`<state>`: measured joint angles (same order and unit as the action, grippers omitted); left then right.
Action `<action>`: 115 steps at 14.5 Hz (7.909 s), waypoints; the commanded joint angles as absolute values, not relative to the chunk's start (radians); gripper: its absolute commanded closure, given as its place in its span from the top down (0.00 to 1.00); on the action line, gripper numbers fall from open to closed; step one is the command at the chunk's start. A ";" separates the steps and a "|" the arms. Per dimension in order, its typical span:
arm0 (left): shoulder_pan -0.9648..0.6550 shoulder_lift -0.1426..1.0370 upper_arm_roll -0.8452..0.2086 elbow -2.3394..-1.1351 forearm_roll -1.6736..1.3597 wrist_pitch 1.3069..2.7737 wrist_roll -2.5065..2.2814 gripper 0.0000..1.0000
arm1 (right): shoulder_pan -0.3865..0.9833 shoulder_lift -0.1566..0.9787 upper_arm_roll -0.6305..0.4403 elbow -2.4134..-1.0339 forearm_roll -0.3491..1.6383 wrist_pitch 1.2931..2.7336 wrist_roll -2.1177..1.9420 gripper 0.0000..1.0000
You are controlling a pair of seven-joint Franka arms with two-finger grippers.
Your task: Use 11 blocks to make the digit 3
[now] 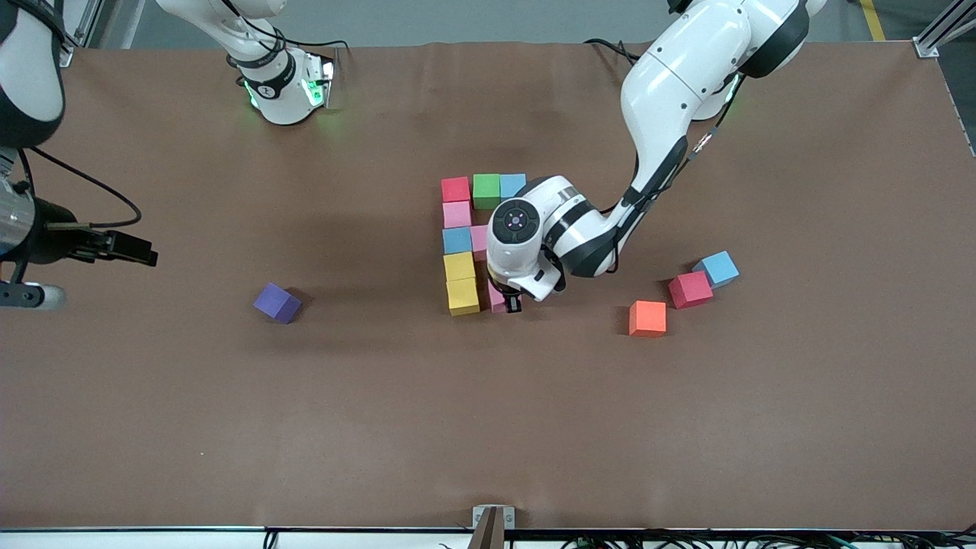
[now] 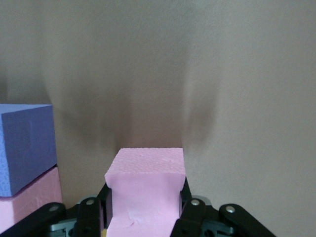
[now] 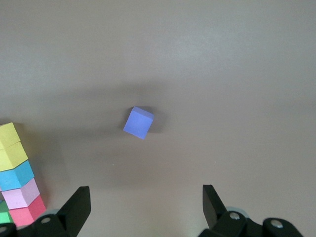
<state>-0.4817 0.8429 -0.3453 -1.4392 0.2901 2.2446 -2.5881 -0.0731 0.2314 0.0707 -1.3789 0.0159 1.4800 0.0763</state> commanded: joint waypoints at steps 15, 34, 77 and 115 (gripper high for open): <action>-0.554 0.919 -0.285 -1.347 0.281 2.301 -2.591 0.40 | 0.012 0.153 0.009 -1.440 -0.015 1.509 0.083 1.00; -0.307 0.487 -0.313 -1.780 0.273 2.164 -2.427 1.00 | -0.049 0.150 0.048 -1.362 -0.028 1.500 -0.043 1.00; -0.323 0.692 -0.313 -1.683 0.281 2.362 -2.387 0.24 | -0.012 -0.144 -0.012 -1.628 -0.012 1.451 0.011 1.00; -0.448 0.701 -0.319 -1.549 0.276 2.227 -2.520 1.00 | -0.012 -0.083 -0.029 -1.535 0.031 1.417 0.018 1.00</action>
<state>-0.4448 0.7533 -0.3186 -1.5395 0.2898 2.2741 -2.5224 -0.0009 -0.0891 -0.0272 -1.5524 0.0075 1.4298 0.0108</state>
